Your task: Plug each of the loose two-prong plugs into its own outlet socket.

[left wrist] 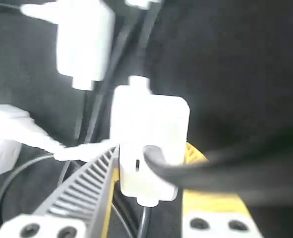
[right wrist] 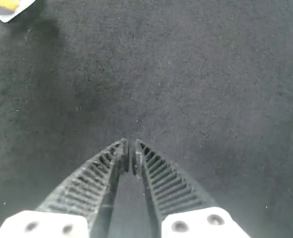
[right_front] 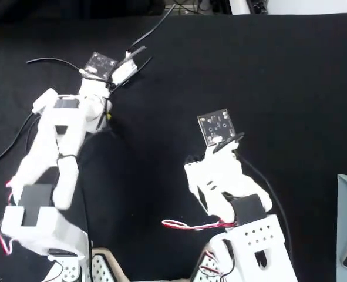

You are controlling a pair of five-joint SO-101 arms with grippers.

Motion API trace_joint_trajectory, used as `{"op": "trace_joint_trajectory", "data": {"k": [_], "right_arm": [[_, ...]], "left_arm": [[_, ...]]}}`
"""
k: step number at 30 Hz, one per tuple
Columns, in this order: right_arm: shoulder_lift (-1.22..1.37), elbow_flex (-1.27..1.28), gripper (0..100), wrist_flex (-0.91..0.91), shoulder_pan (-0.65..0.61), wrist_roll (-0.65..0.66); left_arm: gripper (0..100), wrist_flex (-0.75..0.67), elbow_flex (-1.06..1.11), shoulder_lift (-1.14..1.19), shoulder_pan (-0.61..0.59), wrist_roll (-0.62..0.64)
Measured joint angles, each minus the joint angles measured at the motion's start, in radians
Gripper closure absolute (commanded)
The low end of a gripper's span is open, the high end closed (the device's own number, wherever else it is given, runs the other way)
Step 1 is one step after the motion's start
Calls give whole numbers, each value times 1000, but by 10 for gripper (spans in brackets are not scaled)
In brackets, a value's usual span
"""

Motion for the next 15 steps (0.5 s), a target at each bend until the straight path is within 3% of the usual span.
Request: {"op": "trace_joint_trajectory", "data": {"k": [2,9,15], "right_arm": [[0,0,984,0,0,0],[0,9,984,-23,0,0],[0,9,985,-34,0,0]], "left_arm": [[693,6,-37,49,-9,0],[700,120,-112,75,-14,81],[701,259,-146,-46,-12,83]]}}
